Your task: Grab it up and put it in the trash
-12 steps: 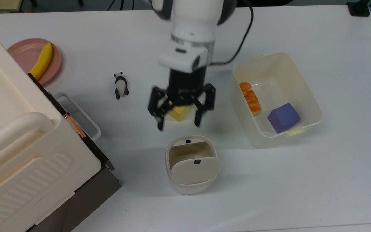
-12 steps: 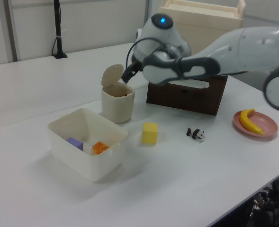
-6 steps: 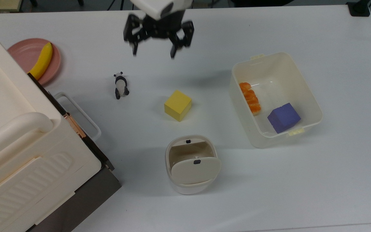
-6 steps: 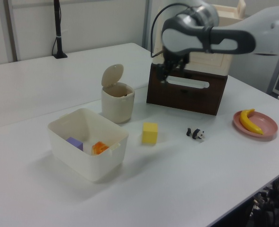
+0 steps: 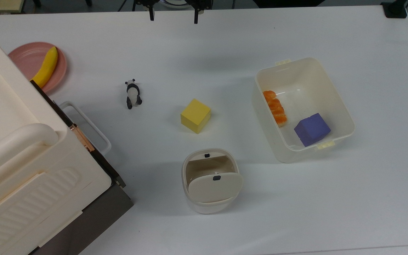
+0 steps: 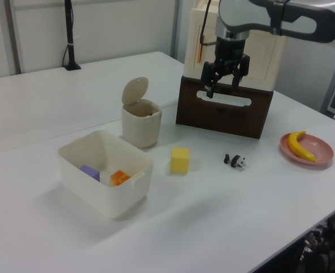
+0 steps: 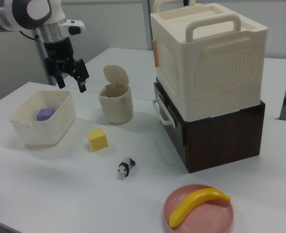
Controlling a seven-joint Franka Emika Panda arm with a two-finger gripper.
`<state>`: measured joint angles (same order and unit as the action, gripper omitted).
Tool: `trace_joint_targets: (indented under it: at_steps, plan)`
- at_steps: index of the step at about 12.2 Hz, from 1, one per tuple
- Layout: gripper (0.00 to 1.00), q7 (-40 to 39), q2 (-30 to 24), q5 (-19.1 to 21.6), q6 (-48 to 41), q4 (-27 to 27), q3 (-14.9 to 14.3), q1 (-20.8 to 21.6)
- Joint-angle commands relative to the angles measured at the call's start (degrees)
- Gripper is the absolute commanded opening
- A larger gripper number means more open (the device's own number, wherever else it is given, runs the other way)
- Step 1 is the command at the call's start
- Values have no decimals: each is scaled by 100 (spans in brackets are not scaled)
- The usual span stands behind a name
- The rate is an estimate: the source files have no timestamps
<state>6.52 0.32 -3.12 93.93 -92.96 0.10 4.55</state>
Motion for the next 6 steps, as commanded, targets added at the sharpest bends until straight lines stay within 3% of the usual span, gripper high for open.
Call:
trace_joint_targets:
  at_steps: [1, 6]
  plan:
    - [100, 95, -216, 496, 240, -214, -132, 46]
    - [100, 16, -225, 611, 284, -214, -150, 46]
